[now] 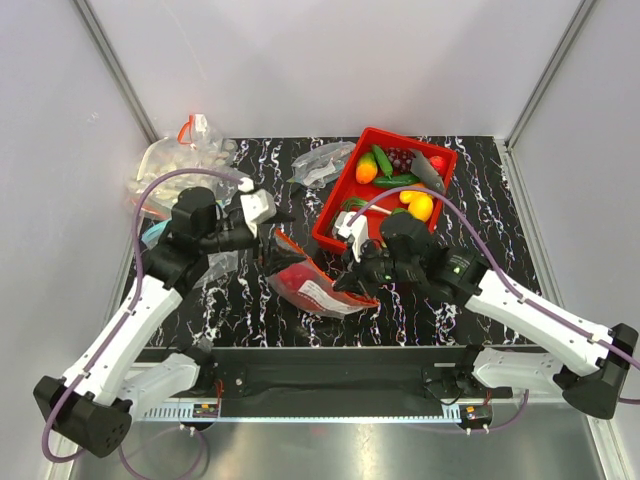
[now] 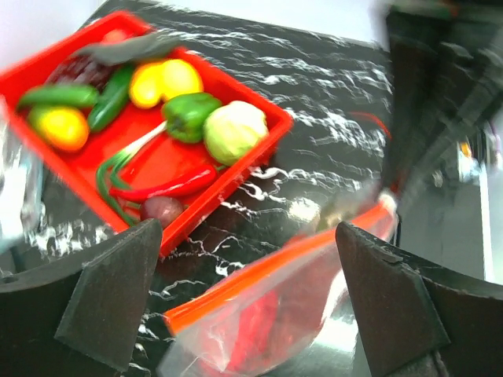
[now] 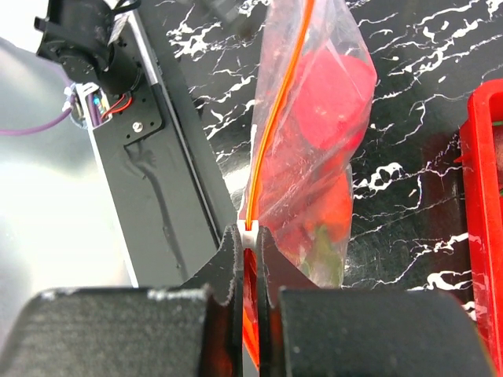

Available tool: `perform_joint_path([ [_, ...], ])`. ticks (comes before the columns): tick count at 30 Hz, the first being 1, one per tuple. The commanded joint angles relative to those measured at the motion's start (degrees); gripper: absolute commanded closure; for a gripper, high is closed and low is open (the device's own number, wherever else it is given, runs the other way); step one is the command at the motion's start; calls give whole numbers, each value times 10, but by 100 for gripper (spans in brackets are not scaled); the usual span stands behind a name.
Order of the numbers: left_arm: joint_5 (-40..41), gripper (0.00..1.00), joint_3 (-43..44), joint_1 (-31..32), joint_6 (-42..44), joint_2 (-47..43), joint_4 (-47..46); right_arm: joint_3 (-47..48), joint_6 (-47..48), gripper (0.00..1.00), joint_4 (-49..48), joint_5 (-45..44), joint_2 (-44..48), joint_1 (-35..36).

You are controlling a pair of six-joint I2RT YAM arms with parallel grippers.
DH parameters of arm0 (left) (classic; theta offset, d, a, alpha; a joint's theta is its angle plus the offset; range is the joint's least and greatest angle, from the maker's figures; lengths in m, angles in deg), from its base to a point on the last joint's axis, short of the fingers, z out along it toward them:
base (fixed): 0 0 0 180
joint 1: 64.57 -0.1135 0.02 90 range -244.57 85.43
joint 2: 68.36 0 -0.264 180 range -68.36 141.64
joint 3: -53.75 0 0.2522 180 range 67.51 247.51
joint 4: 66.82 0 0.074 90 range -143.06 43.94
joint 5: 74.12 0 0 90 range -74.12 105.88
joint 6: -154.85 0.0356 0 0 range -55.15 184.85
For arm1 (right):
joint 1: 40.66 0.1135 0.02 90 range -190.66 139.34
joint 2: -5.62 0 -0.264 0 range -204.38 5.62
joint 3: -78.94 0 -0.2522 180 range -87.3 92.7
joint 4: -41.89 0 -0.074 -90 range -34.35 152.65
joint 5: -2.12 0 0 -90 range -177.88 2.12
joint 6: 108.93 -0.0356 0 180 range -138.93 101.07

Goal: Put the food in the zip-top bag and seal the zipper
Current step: Zip the zipper food storage bag at the center of the board.

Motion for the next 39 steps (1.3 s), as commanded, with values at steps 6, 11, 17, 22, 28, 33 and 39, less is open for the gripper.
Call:
perform_joint_path([
  [6,-178,1,93,13,272,14,194,68,41,100,30,45,-6,4],
  [11,-139,3,108,76,290,34,216,77,45,100,30,65,-15,5],
  [17,-76,11,148,127,302,93,253,76,53,100,22,82,-18,4],
  [22,-71,28,151,152,317,136,295,80,57,100,25,76,-18,4],
  [28,-62,86,129,161,293,146,279,89,60,96,34,60,-16,4],
  [33,-47,100,121,162,245,132,240,80,45,41,32,39,-9,4],
  [39,-42,100,101,162,235,97,206,40,29,21,23,10,27,4],
])
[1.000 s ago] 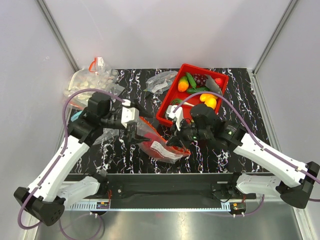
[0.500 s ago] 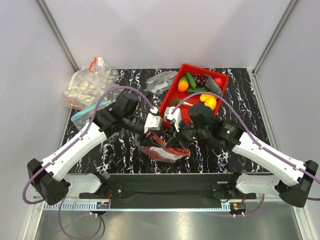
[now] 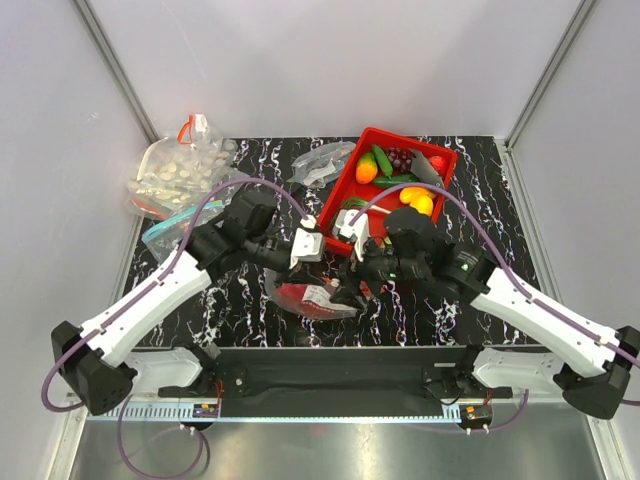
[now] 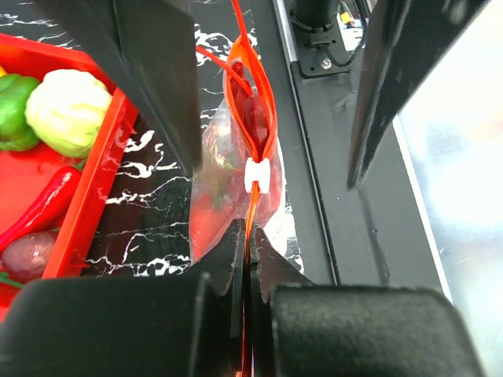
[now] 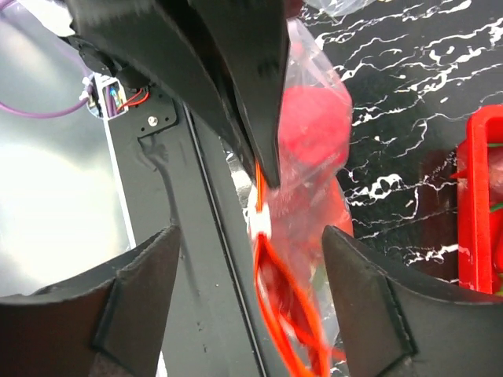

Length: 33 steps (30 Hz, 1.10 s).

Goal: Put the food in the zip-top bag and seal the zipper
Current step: Zip the zipper food storage bag at the center of the board.

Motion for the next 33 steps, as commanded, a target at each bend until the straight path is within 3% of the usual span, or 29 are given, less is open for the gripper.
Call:
perform_joint_path([
  [1,3,100,-7,1,-12,-40,-51,-20,-15,20,-23,-29,46,4],
  [4,9,100,-12,0,-15,-58,-60,-28,-33,21,-32,-63,71,4],
  [6,15,100,-14,0,-20,-64,-65,-26,-54,34,-36,-85,85,4],
  [7,16,100,-15,0,-20,-69,-66,-21,-68,49,-38,-106,96,4],
  [8,16,100,-15,0,-21,-71,-67,-16,-74,53,-37,-115,99,4],
  [9,23,100,-14,0,-25,-74,-70,-9,-81,53,-35,-118,102,4],
  [11,29,100,-12,0,-28,-76,-72,14,-82,35,-20,-112,96,4],
  [12,34,100,-12,0,-30,-77,-75,24,-80,31,-12,-109,89,4],
  [16,45,100,4,0,-32,-83,-74,59,-66,31,12,-98,34,4],
  [19,60,100,24,0,-34,-87,-64,73,-62,60,11,-82,2,4],
  [20,71,100,30,0,-39,-87,-63,77,-62,73,11,-82,-3,4],
  [22,75,100,43,0,-40,-93,-61,84,-59,76,12,-84,-14,4],
  [25,74,100,48,0,-41,-101,-60,86,-65,67,4,-111,-9,4],
  [26,74,100,49,0,-40,-102,-58,85,-70,69,-4,-116,-3,4],
  [29,88,100,45,0,-42,-96,-57,106,-91,87,0,-140,9,4],
  [33,99,100,31,0,-51,-80,-65,151,-125,89,28,-161,10,4],
])
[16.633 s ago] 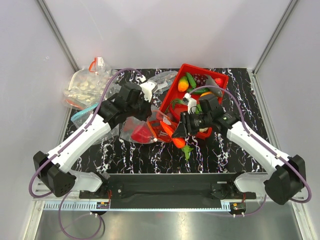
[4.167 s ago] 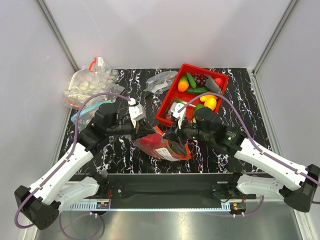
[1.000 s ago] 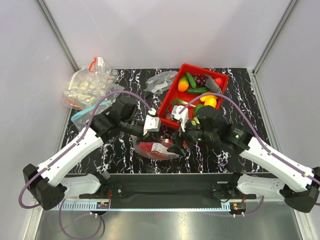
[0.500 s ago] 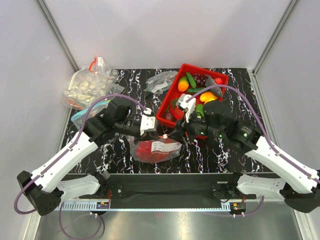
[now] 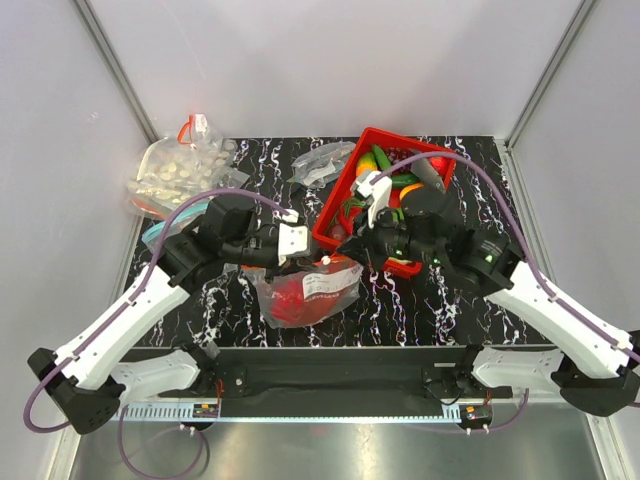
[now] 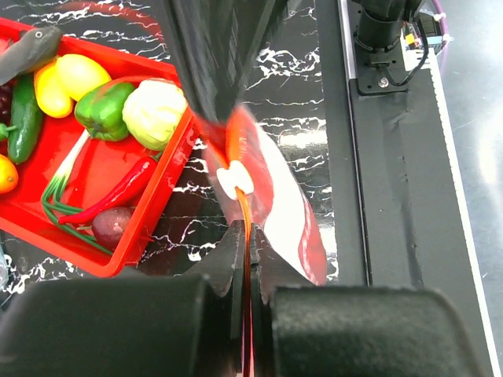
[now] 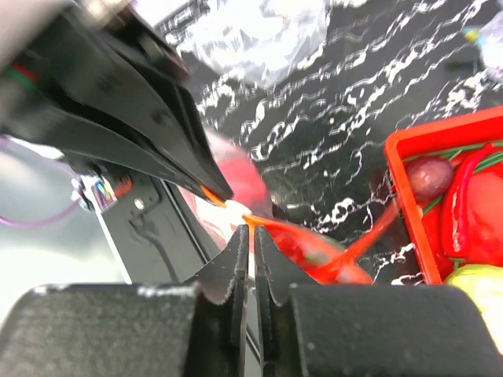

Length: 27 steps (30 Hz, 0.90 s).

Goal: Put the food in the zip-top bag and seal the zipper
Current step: Zip the zipper food storage bag at the center of the board.

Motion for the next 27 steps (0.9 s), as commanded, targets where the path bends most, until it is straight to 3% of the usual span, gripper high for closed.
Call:
perform_joint_path([
  [1,13,100,15,2,-14,0,-54,60,-35,90,18,-35,19,3],
  [5,34,100,-15,2,-28,4,-76,38,-72,89,-6,-44,31,3],
  [9,24,100,-26,2,-34,4,-86,-129,-133,93,-102,-75,32,3],
  [13,38,100,-27,1,-58,0,-103,-228,-195,100,-170,-53,-26,6],
  [16,49,100,-30,2,-65,-4,-110,-294,-231,100,-232,-40,-3,11],
  [20,36,100,-33,1,-61,-3,-109,-251,-196,100,-173,-86,35,10],
  [25,44,100,-24,2,-61,-3,-102,-94,-147,98,-79,-123,45,10],
  [27,40,100,-25,2,-62,-5,-103,-40,-136,92,-68,-138,40,10],
])
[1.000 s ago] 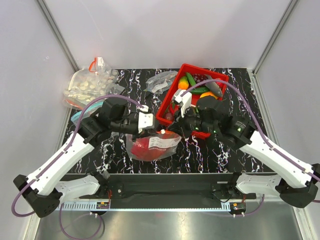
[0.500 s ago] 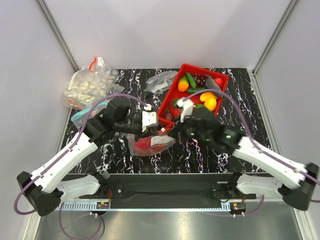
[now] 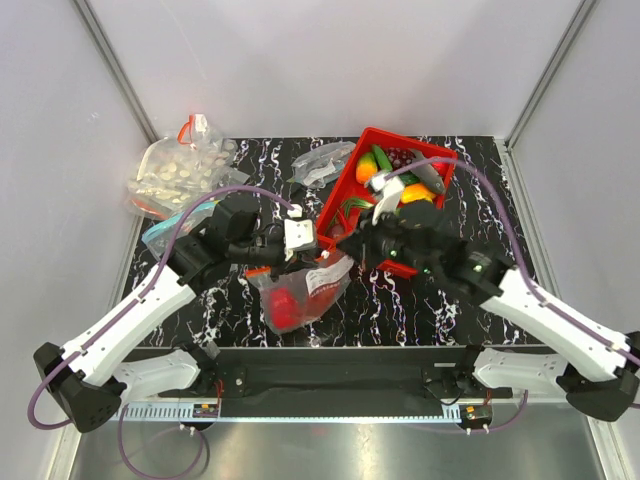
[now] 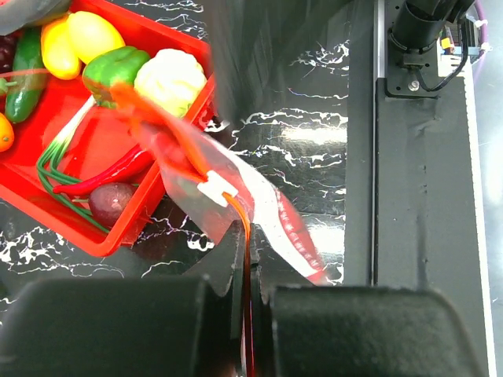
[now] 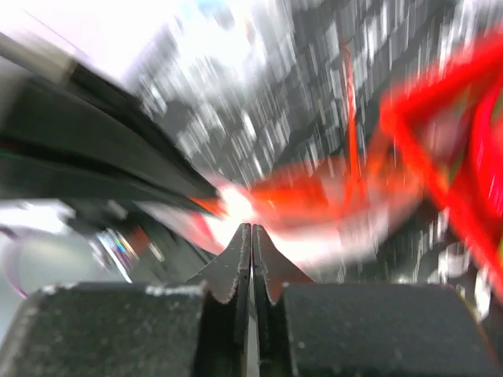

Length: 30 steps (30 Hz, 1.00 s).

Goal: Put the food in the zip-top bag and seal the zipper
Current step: Adjust the zipper on the food storage bag.

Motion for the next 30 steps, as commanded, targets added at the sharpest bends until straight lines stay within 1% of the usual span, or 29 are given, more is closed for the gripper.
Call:
perform_joint_path([
  [1,-11,100,14,1,-4,-16,-49,91,34,94,19,-47,14,4],
  [4,-13,100,14,2,-4,-14,-45,113,40,95,-6,-74,20,4],
  [7,-16,100,18,2,-8,-12,-46,99,41,93,-49,-95,27,4],
  [9,-18,100,21,2,-10,-12,-49,49,29,93,-79,-110,26,4],
  [10,-16,100,23,1,-22,-12,-57,23,17,95,-111,-113,23,5],
  [11,-16,100,25,1,-26,-13,-61,-8,-17,99,-135,-102,20,5],
  [12,-14,100,28,1,-32,-14,-64,-73,-39,100,-157,-95,6,5],
  [13,-13,100,37,1,-45,-15,-70,-106,-64,100,-200,-94,-4,10],
  [14,-13,100,40,2,-52,-17,-73,-161,-97,100,-226,-94,-26,14],
  [15,-12,100,42,1,-58,-20,-85,-178,-109,100,-254,-99,-35,18],
  [17,-4,100,37,2,-75,-33,-100,-197,-119,100,-264,-125,-39,35],
  [19,4,100,34,1,-81,-38,-109,-186,-104,100,-250,-154,-25,41],
  [21,4,100,34,2,-78,-35,-101,-142,-81,100,-205,-172,-1,41],
  [23,3,100,37,1,-76,-26,-92,-78,-43,100,-167,-199,12,40],
  [24,-6,100,37,2,-76,-23,-86,-56,-33,100,-132,-207,14,40],
  [26,-11,100,37,1,-75,-19,-80,3,-10,100,-102,-226,20,40],
  [27,-10,100,38,1,-74,-19,-76,20,-4,100,-76,-231,22,41],
  [30,-12,100,43,2,-68,-17,-70,74,17,100,-44,-243,28,40],
])
